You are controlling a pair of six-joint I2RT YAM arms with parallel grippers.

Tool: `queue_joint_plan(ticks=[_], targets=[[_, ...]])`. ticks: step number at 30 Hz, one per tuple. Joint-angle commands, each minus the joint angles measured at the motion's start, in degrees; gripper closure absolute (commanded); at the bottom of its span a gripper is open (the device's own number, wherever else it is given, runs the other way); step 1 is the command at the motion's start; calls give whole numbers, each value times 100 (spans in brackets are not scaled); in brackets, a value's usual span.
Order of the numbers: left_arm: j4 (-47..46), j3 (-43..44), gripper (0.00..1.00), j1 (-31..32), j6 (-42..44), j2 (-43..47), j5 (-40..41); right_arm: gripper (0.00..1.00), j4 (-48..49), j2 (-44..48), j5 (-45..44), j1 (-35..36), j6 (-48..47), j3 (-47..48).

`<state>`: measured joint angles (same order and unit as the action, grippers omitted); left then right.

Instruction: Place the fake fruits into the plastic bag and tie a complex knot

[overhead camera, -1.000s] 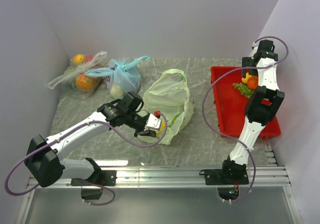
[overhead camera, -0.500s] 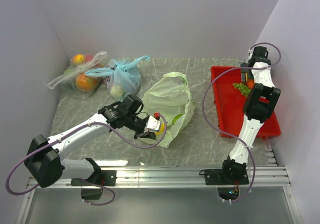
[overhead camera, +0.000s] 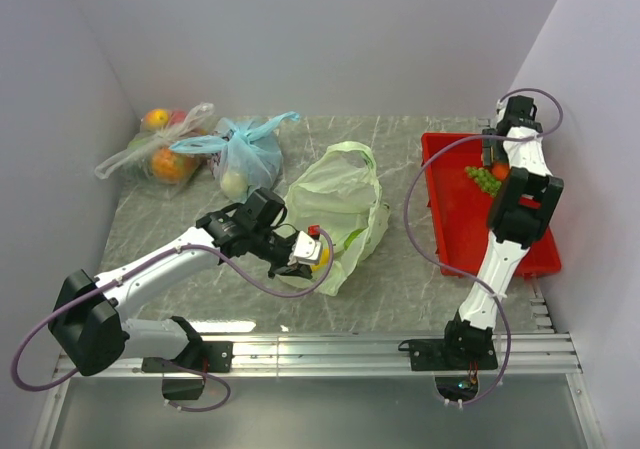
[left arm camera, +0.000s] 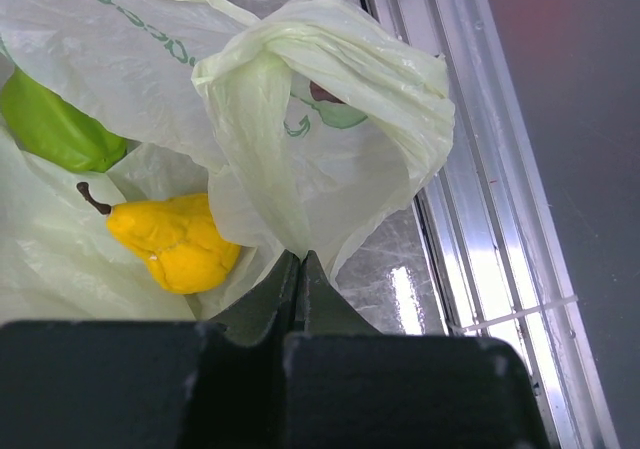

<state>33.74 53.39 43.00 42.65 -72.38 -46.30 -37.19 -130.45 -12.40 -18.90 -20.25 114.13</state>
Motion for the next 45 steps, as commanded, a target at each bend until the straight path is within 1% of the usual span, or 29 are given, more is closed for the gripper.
queue_joint_plan(ticks=[1,2,4,5,6,8,9,10,12,13,14,15,16,19,22,25,26,28,29,30,31,36,38,40,41,42,43,44,45], targets=[[1,242,100,33,59,-4,-81,48,-332,924,457,26,380,-101],[1,242,100,24,59,-4,-63,50,-585,1308,902,26,477,-171],[1,234,100,24,59,5,-54,51,-789,1758,1484,87,731,-346],[1,225,100,33,50,13,-45,52,-886,2239,1765,140,777,-521],[10,216,100,24,59,5,-45,52,-974,2487,2420,288,812,-610],[80,207,100,24,137,-4,-63,52,-1219,3110,2899,526,970,-655],[107,225,100,24,155,-13,-37,52,-1307,3296,3345,701,988,-646],[133,251,100,24,190,-22,-28,52,-1378,3481,3646,1034,1084,-646],[177,295,100,24,243,-22,7,52,-1353,4035,4191,1387,1216,-795],[186,295,100,24,261,-13,16,52,-1283,4402,4724,1763,1390,-882],[186,304,100,24,261,-13,25,52,-1195,4562,4938,1862,1497,-1136],[169,295,100,24,252,-4,8,52,-959,4720,5123,2150,1715,-1277],[168,287,100,24,261,22,7,52,-844,4922,5264,2614,1787,-1409],[160,286,100,33,226,66,-63,52,-737,5056,5492,3197,1849,-1849],[142,278,100,24,182,127,-63,52,-553,5117,5687,3743,1876,-2525],[125,269,100,33,191,180,-28,50,-255,5126,5417,4419,1771,-3132],[133,286,100,24,191,163,-19,44,-184,5065,5111,4577,1718,-3299],[116,313,100,24,156,137,16,33,-175,4908,4889,4860,1665,-3318],[116,313,100,24,147,136,25,18,-244,4854,4731,4921,1665,-3222],[107,322,100,24,138,145,25,10,-315,4810,4590,4974,1639,-3134],[98,322,100,24,112,154,34,6,-359,4766,4598,4983,1604,-3038],[107,348,100,24,68,128,16,3,-508,4985,4431,4940,1358,-2589],[142,365,100,24,94,128,25,3,-639,5178,4518,4721,1173,-2484],[151,383,100,24,77,128,51,2,-710,5328,4824,4353,1137,-2352],[151,366,100,24,68,145,51,2,-711,5355,4896,3768,1163,-2308],[142,357,100,24,76,136,25,2,-676,5364,4914,3466,1207,-2281],[116,348,100,24,33,128,16,2,-667,5285,4636,3184,1182,-2211],[90,339,100,33,6,136,7,2,-702,5215,4381,2642,1129,-2150],[72,348,100,33,-11,119,-10,2,-728,5092,4065,2428,989,-2071]])
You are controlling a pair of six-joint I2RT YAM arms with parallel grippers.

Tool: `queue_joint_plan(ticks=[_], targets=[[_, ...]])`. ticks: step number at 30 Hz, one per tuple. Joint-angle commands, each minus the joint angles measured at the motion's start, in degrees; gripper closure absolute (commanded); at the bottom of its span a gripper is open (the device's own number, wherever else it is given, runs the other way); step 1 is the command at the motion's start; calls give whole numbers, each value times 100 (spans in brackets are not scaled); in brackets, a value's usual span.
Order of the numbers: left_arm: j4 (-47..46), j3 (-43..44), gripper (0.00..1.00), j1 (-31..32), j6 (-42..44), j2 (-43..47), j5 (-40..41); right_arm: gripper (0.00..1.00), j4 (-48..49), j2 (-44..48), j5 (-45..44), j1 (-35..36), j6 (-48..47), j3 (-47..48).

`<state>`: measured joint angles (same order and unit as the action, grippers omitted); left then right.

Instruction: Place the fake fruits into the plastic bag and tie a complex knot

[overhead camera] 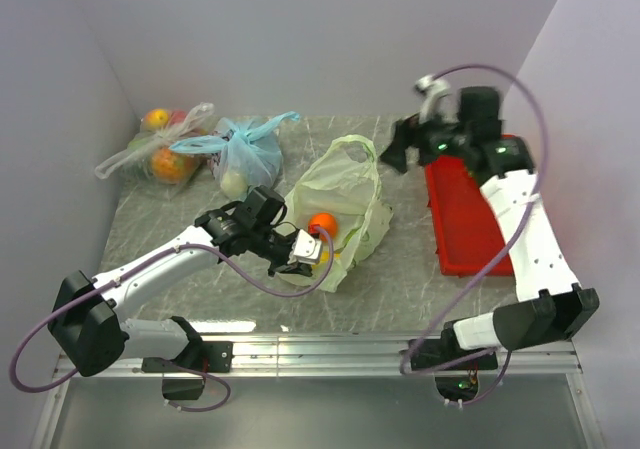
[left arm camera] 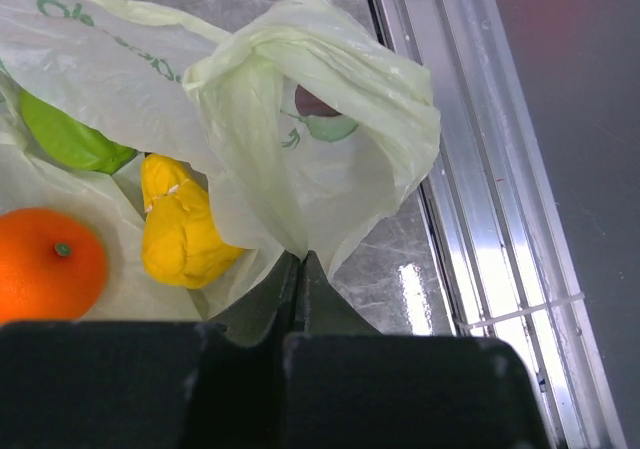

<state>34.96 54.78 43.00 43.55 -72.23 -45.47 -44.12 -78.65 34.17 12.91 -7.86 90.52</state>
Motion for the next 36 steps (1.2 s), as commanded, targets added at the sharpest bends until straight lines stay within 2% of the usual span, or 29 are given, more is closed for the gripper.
queue_joint_plan(ticks=[1,2,4,5,9,12,19,28,32,36], targets=[[-77,199,100,24,-127,103,-93,4,-53,-376,-901,-981,-286,430],[-94,208,100,24,-127,95,-93,4,8,-536,-1652,-1166,-278,492],[-69,217,100,24,-119,42,-85,6,26,-1096,-2333,-1615,-260,746],[-42,243,100,33,-93,25,-85,7,130,-1300,-3024,-1720,-251,809],[11,261,99,15,-22,-37,-102,11,509,-2337,-3942,-2291,-15,1204],[-7,243,100,-2,-13,-63,-154,13,553,-3477,-4382,-2494,179,2072],[11,217,100,-90,4,-107,-278,13,939,-4597,-4858,-2618,434,2865],[81,182,100,-205,48,-108,-357,7,1607,-5265,-4929,-2679,1145,3024],[46,173,100,-266,-4,-116,-383,7,1371,-5704,-5324,-2679,1619,3471],[46,155,100,-301,-13,-125,-427,5,1248,-6047,-5771,-2688,1708,3832]])
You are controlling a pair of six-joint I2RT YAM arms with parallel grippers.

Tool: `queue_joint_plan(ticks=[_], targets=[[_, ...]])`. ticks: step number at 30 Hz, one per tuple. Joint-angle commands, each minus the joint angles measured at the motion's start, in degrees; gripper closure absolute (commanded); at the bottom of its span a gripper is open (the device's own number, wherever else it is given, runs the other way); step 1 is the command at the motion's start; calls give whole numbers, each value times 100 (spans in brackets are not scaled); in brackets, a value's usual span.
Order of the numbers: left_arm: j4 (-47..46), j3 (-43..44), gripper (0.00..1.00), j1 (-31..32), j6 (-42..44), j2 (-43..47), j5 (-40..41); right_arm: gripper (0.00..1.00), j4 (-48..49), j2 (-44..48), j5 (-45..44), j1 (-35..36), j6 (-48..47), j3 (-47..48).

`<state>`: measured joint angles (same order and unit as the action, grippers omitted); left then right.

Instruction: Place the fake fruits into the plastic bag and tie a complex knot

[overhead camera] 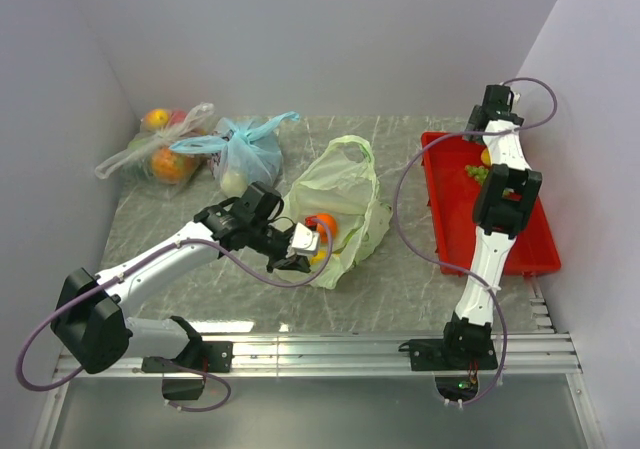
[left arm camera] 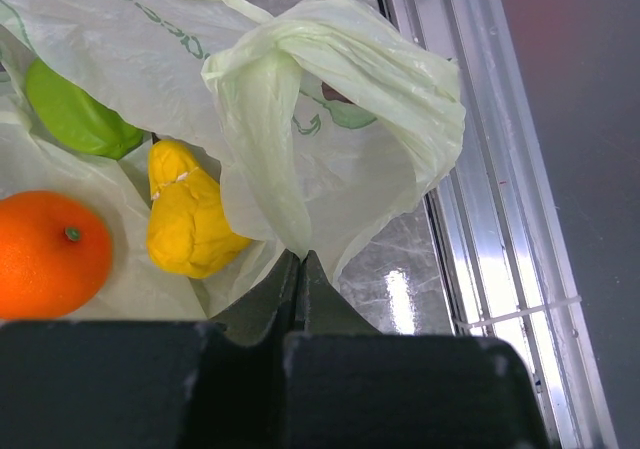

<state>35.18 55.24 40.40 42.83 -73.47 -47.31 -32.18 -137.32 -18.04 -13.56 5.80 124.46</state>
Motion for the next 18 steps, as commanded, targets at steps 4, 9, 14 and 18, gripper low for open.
queue_joint_plan(ticks=[4,9,14,18], targets=[[15,109,100,-50,68,-27,-252,2,370,-120,-455,-120,202,210],[50,127,100,-59,103,-62,-244,1,257,-392,-446,-129,-237,359],[50,145,100,-76,112,-88,-244,0,195,-638,-270,-191,-475,368],[59,153,100,-94,129,-106,-261,0,142,-753,-165,-252,-527,325]])
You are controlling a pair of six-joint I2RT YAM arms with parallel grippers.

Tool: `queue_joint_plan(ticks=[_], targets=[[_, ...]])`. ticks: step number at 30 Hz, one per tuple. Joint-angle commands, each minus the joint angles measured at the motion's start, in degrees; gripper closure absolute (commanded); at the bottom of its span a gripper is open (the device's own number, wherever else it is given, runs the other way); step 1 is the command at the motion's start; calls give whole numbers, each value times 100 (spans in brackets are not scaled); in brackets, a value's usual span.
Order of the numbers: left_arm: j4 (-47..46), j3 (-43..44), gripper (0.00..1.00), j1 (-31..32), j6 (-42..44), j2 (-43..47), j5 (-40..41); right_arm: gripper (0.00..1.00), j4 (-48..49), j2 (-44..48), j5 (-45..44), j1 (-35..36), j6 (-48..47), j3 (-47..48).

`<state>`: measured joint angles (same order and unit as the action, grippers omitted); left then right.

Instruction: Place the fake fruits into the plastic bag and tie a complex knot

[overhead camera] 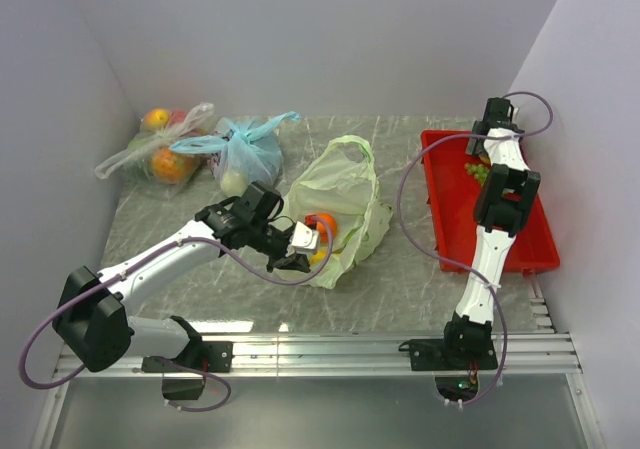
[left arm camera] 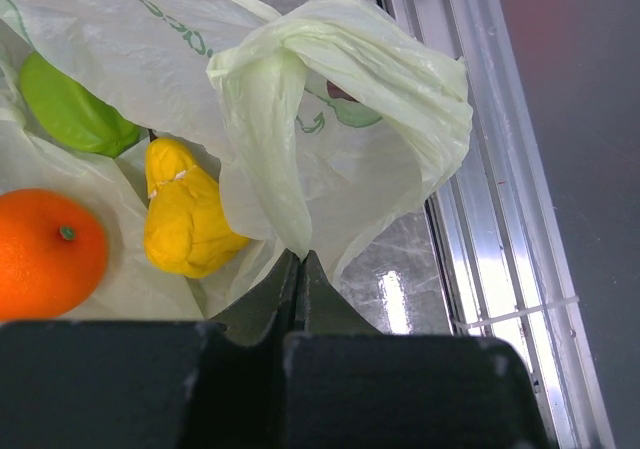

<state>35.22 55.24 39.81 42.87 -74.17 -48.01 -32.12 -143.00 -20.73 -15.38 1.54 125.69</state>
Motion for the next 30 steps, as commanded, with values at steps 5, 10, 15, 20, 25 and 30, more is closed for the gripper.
queue_joint_plan(ticks=[5,10,15,20,25,30], targets=[[46,153,100,-44,116,-45,-191,8,188,-115,411,-106,-321,35],[55,162,100,-44,125,-45,-165,30,460,333,631,-106,-347,-536],[90,162,100,-61,160,-36,-165,44,619,835,772,-97,-391,-1046],[90,180,100,-70,186,-27,-165,68,540,1168,904,-106,-409,-1274],[116,180,100,-70,195,-27,-165,74,338,1520,1115,-80,-321,-1547],[116,189,100,-88,195,-18,-156,74,399,2249,1351,-44,-391,-2021]])
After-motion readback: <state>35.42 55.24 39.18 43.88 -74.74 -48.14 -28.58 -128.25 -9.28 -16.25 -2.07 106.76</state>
